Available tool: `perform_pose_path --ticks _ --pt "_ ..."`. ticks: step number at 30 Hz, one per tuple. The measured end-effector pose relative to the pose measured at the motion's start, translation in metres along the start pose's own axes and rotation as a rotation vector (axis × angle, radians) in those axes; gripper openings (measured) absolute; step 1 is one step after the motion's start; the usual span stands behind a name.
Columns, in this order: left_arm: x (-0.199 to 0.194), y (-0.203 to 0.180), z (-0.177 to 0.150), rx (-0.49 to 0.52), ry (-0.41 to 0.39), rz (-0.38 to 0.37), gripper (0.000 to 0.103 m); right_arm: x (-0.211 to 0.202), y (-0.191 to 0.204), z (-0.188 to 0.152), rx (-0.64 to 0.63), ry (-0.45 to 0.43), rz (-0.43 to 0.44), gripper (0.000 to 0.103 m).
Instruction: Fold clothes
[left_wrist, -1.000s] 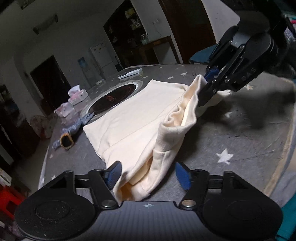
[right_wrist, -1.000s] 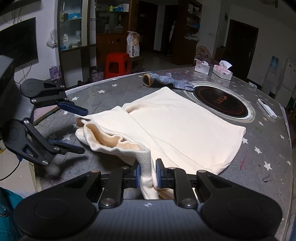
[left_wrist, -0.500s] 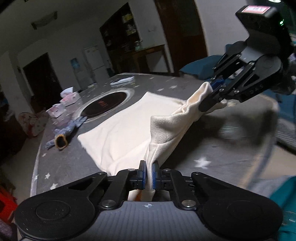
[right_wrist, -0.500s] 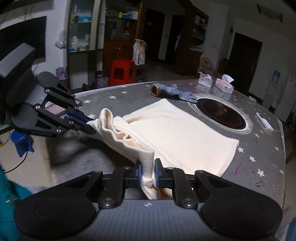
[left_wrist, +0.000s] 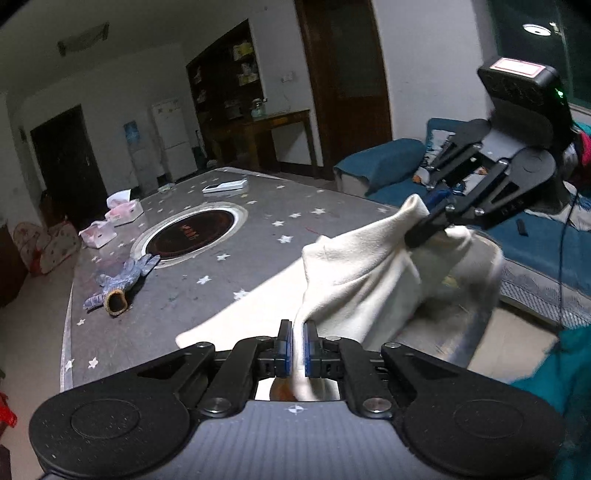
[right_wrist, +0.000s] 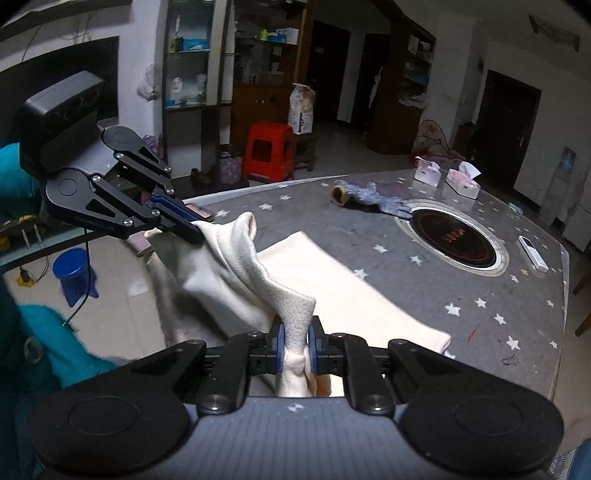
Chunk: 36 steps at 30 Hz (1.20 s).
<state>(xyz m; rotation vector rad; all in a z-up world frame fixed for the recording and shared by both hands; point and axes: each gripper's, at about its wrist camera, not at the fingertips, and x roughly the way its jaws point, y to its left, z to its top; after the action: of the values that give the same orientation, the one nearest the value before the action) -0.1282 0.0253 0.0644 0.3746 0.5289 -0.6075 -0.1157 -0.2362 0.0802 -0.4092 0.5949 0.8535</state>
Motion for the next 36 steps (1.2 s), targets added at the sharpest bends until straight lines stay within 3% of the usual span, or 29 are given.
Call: perform_pose_path --ticks 4,11,17,22,26,30,33,36 --pt "0.032 0.025 0.017 -0.008 0.039 0.012 0.006 0.024 -0.031 0.017 0.000 0.018 -0.008 0.011" --pt "0.113 0.070 0.034 -0.107 0.157 0.071 0.007 0.085 -0.078 0.037 -0.006 0.078 -0.039 0.011" --pt "0.180 0.093 0.019 -0.210 0.249 0.199 0.007 0.149 -0.104 0.025 0.081 0.085 -0.164 0.011" --pt "0.188 0.105 0.005 -0.265 0.280 0.264 0.011 0.158 -0.115 0.002 0.222 0.050 -0.214 0.013" --pt "0.157 0.108 0.011 -0.362 0.219 0.240 0.011 0.130 -0.107 -0.006 0.221 0.018 -0.207 0.014" --pt "0.136 0.088 0.020 -0.414 0.148 0.132 0.011 0.126 -0.100 -0.017 0.218 0.062 -0.175 0.014" --pt "0.140 0.072 0.023 -0.441 0.126 0.061 0.011 0.137 -0.108 -0.026 0.268 0.081 -0.192 0.014" --pt "0.150 0.065 0.024 -0.458 0.126 0.039 0.011 0.141 -0.118 -0.029 0.326 0.082 -0.188 0.014"
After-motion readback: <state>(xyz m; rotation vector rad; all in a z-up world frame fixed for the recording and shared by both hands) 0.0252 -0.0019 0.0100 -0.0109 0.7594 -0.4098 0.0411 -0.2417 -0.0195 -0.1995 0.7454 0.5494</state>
